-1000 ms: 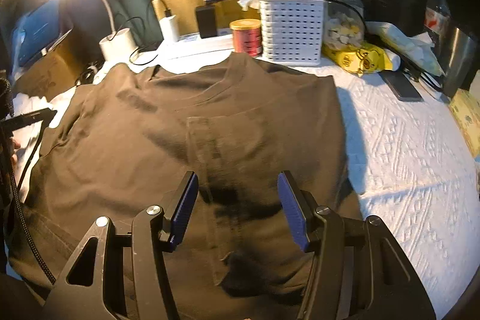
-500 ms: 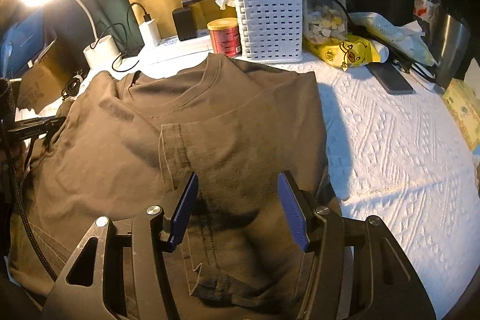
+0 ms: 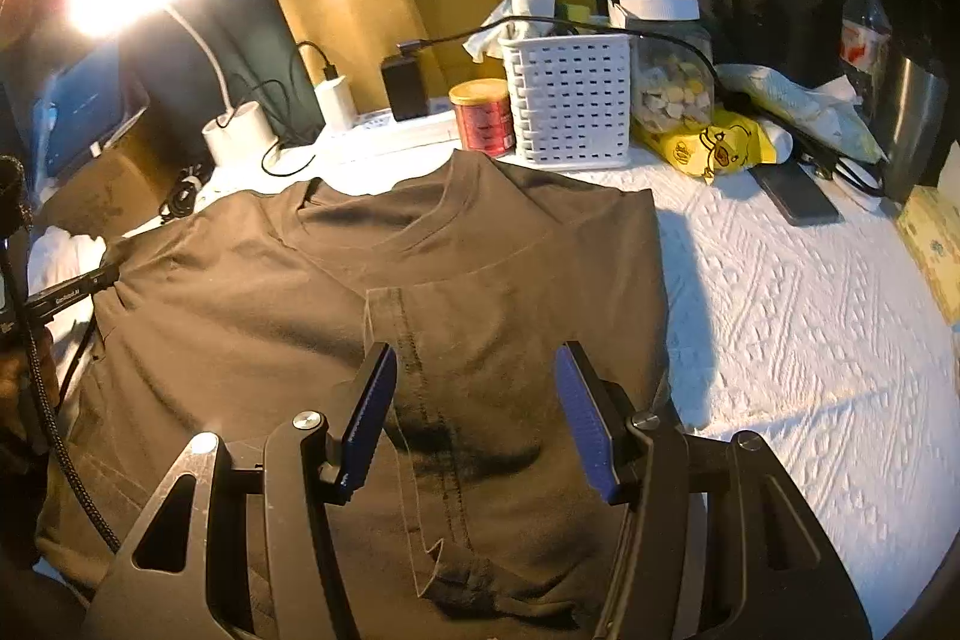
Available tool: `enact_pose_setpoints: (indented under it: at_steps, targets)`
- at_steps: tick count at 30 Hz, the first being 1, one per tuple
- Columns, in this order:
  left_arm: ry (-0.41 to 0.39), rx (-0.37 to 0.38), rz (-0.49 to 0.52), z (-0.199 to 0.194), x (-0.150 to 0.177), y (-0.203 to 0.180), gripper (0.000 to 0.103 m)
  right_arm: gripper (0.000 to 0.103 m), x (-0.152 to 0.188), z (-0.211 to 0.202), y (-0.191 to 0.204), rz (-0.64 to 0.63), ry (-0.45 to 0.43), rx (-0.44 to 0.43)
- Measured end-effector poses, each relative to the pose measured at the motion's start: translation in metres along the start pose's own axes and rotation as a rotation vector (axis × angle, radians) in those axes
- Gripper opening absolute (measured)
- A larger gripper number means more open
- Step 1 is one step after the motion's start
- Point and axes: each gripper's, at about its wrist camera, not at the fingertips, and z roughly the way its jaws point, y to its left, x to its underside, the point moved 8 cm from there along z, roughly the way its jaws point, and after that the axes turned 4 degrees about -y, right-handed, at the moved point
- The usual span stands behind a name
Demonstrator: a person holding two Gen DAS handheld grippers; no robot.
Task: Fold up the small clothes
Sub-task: 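Close the left gripper on the sleeve edge and lift it, then fold the held sleeve across the shirt body and open the left gripper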
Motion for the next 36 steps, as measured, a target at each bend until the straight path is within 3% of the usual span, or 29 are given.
enact_pose_setpoints:
  at_steps: [14,20,25,27,29,31,36]
  targets:
    - [-0.034,0.128,0.156,-0.022,-0.028,-0.092,0.004,0.059,0.014,-0.02,-0.034,0.07,-0.022,0.004]
    - [0.011,0.213,0.221,-0.012,-0.016,-0.148,0.005,0.059,0.02,-0.03,-0.053,0.094,-0.031,0.011]
    - [0.105,0.279,0.237,0.009,0.007,-0.186,0.005,0.059,0.028,-0.037,-0.068,0.113,-0.028,0.026]
    - [0.134,0.312,0.248,0.011,0.015,-0.2,0.013,0.059,0.031,-0.041,-0.073,0.125,-0.028,0.031]
    - [0.154,0.358,0.251,0.007,0.022,-0.212,0.044,0.059,0.033,-0.043,-0.075,0.133,-0.029,0.035]
    - [0.16,0.401,0.255,-0.002,0.026,-0.219,0.06,0.059,0.034,-0.045,-0.077,0.138,-0.03,0.038]
    - [0.12,0.411,0.278,-0.036,0.026,-0.204,0.06,0.059,0.035,-0.047,-0.075,0.137,-0.035,0.032]
